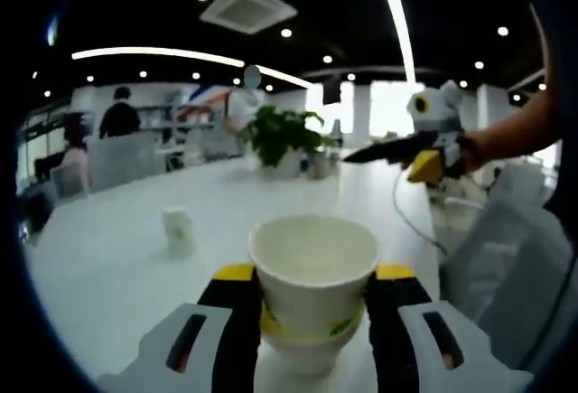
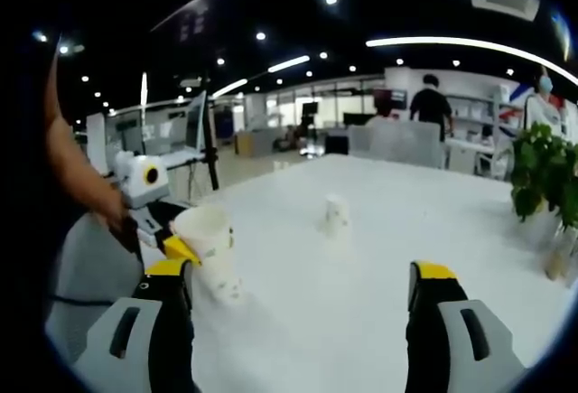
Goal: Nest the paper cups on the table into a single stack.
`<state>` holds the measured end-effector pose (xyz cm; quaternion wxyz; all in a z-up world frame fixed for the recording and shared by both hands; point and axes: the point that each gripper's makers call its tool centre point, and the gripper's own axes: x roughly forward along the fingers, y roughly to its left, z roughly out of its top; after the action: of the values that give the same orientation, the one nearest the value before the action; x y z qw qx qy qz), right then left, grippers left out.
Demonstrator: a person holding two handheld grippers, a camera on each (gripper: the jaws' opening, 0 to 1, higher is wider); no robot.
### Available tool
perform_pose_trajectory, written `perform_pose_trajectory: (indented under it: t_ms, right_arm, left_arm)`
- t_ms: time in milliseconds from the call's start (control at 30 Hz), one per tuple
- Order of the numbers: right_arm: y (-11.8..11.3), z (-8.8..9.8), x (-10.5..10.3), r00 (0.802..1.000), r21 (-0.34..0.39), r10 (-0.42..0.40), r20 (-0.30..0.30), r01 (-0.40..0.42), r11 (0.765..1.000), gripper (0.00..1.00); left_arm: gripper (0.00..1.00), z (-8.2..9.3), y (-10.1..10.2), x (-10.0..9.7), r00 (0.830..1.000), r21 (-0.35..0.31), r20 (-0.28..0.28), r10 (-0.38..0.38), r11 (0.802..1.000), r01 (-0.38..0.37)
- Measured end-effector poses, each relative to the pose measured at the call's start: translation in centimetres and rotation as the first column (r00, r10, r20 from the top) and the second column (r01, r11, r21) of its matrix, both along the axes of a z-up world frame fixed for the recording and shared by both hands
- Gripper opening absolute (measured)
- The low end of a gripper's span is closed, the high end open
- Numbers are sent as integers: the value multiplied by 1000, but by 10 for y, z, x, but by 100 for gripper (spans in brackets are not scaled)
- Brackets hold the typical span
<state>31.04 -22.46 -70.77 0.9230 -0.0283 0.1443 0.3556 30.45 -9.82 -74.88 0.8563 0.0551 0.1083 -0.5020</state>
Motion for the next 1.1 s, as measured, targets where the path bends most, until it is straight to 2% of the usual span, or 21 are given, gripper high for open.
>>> perform_pose_trajectory:
  t_ms: [100,133,233,300,533,600,700,800,900,967,1100]
  right_arm:
    - [2,0,-1,1000,1,4,0,-4,1000,98]
    - [2,0,-1,1000,1,5,0,-5,1000,98]
    - [3,0,0,1000,4,7,2,-7,1000,98]
    - [4,1,1,1000,4,9,4,-9,1000,98]
    - [3,5,6,1000,-1,16,19,-16,1000,98]
    - [3,6,8,1000,-5,18,23,-18,1000,98]
    - [5,7,10,999,-8,25,28,-25,1000,99]
    - [7,4,12,999,-18,36,33,-35,999,100]
    - [7,-1,15,999,-20,42,25,-41,999,100]
    - [7,-3,17,999,-20,48,25,-47,999,100]
    - [5,-6,22,998,-23,52,32,-52,998,100]
  left_arm:
    - [47,1,-3,-3,1000,-6,-19,-7,1000,7]
    - [52,1,-3,-3,1000,-2,-18,-6,1000,6]
    - [70,1,-1,-1,998,2,-59,16,1000,-16]
    - [78,2,2,2,997,-2,-75,26,1000,-26]
    - [90,26,26,20,994,-58,-67,85,994,-89]
    - [93,36,39,27,992,-77,-69,101,991,-106]
    - [98,41,58,36,989,-74,-66,135,987,-139]
    - [98,39,80,48,982,-55,-62,179,982,-183]
    - [98,31,107,58,974,9,-45,224,975,-224]
    - [98,27,123,63,964,29,-62,259,966,-257]
    - [98,31,145,68,954,41,-36,296,955,-295]
